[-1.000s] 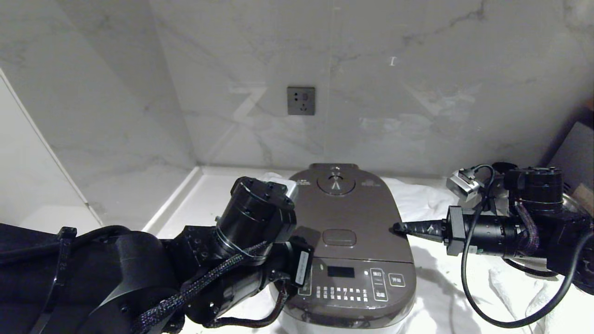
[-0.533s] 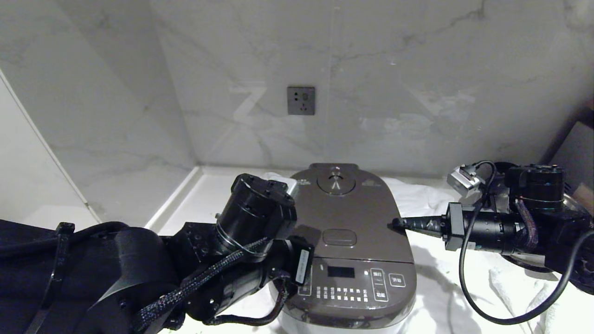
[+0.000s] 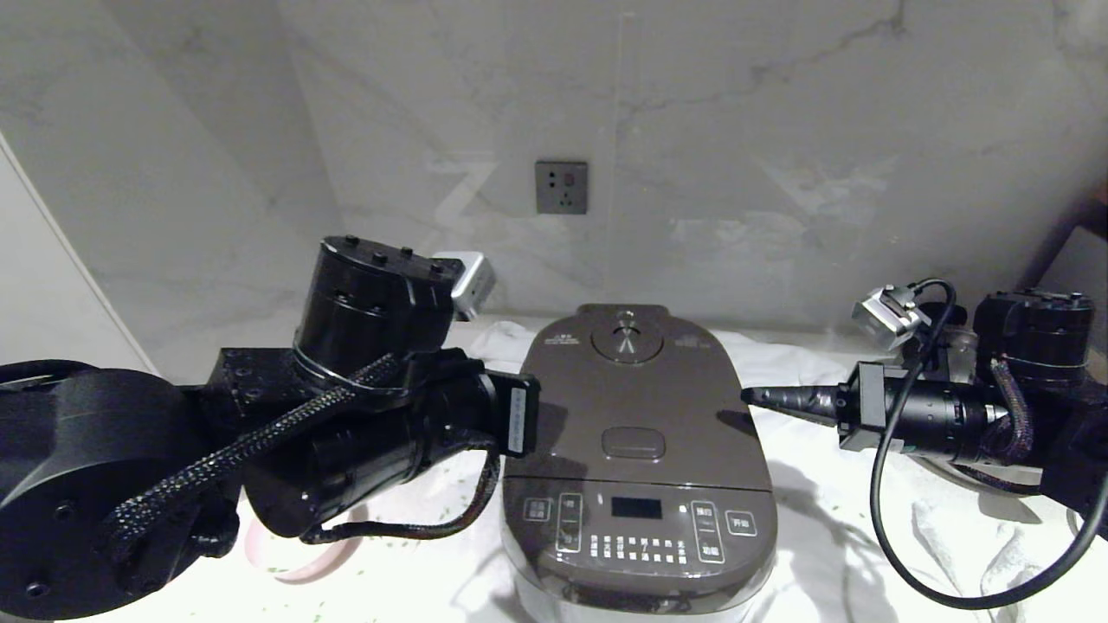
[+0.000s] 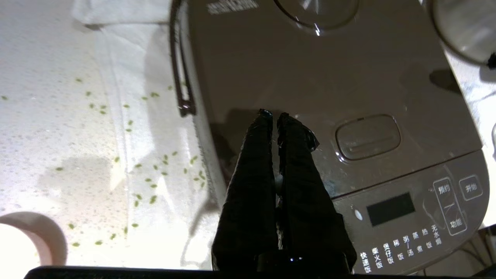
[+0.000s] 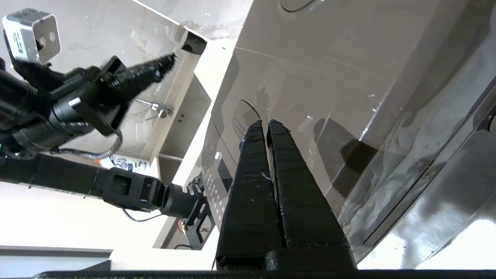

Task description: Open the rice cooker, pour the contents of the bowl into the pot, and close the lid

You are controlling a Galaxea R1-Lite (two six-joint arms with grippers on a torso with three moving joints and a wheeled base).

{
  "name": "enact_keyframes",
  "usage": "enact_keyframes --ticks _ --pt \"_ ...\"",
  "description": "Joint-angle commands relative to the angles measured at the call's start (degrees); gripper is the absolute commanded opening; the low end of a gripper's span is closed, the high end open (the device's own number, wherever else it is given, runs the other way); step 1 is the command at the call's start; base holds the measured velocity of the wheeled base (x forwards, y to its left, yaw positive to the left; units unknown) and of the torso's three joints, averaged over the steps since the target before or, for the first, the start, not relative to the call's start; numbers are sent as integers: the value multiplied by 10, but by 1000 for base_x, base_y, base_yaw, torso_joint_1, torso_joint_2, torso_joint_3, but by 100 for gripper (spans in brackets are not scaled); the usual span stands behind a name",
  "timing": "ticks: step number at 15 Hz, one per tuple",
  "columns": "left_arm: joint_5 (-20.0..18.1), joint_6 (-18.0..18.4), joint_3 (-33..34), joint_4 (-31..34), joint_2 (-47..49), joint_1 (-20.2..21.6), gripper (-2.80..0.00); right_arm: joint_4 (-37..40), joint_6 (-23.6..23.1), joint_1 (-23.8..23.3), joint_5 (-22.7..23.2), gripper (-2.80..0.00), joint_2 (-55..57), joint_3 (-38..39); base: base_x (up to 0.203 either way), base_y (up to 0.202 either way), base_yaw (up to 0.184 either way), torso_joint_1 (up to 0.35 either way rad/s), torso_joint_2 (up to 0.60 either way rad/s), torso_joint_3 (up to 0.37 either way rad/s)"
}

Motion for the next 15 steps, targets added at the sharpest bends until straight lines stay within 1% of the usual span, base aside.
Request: enact_keyframes --ticks 1,4,6,7,9,11,13,15 --pt "0 -1 20 -1 -64 14 -280 -3 2 -1 1 -280 -20 1 0 0 0 0 0 0" --pt "7 4 83 -1 -165 35 -280 -4 0 -10 -10 -280 -31 0 0 0 0 0 0 0" --pt "14 9 123 -1 -239 60 -280 -7 0 -10 -35 -280 -45 1 0 0 0 0 0 0" --pt "17 15 139 -1 -274 79 -280 -7 0 -10 -54 -280 -54 3 0 0 0 0 0 0" --pt "20 38 168 0 -361 129 -280 -7 -5 -11 -104 -280 -59 4 0 0 0 0 0 0" --pt "20 63 197 14 -465 171 -280 -4 -36 -10 -161 -280 -60 5 0 0 0 0 0 0" --pt "17 83 223 65 -567 220 -280 -3 -44 -9 -216 -280 -66 5 0 0 0 0 0 0" --pt "7 97 240 142 -655 269 -280 5 -54 -9 -256 -280 -88 4 0 0 0 0 0 0"
